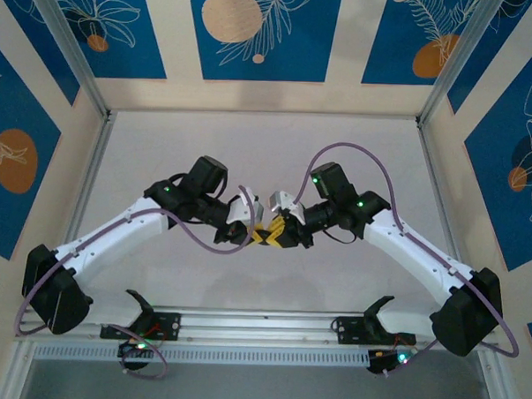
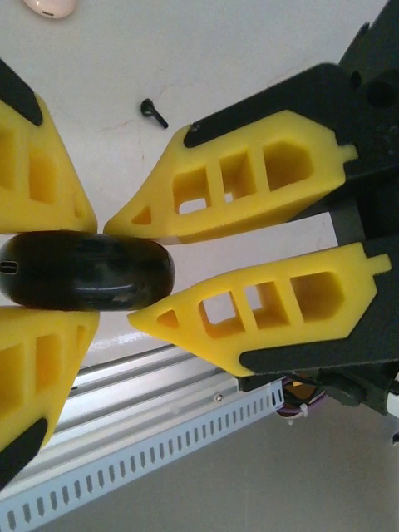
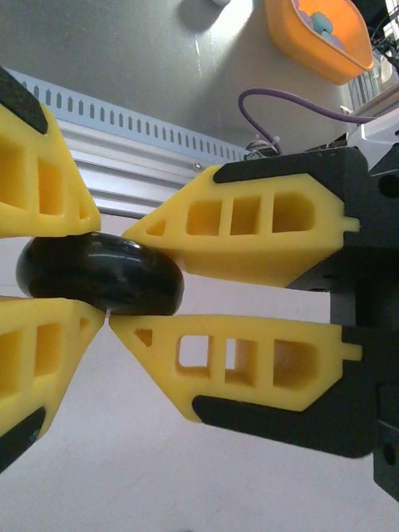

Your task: Insert the wireless bluetooth earbuds into the charging case

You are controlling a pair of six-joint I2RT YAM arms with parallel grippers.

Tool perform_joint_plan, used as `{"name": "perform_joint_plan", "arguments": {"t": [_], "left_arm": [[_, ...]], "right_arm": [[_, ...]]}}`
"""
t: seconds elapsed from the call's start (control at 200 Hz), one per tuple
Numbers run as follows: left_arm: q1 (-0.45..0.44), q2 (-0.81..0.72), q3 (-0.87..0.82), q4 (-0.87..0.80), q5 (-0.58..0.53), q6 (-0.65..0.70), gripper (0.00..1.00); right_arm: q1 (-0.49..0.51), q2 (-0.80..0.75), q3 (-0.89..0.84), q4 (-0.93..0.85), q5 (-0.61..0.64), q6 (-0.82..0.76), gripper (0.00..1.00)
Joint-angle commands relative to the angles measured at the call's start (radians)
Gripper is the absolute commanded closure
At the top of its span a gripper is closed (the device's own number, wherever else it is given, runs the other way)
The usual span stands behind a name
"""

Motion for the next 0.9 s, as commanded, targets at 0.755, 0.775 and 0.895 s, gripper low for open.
{"name": "perform_joint_plan", "arguments": {"t": [0.755,0.775,0.895], "left_arm": [[0.014,0.007,-0.398,1.447,0.174,-0.838,0.87],[0.014,0.01,-0.397,1.453,0.177,-0.842,0.87],[0.013,0.022,-0.392,1.479,0.191,-0.86,0.87]], "right_arm": [[-0.217,-0.391,-0.451,0.842,-0.137,0.561,0.42],[-0.218,-0.385,-0.449,0.845,-0.141,0.563,0.42],[-0.216,-0.356,-0.435,0.876,-0.157,0.584,0.42]]}}
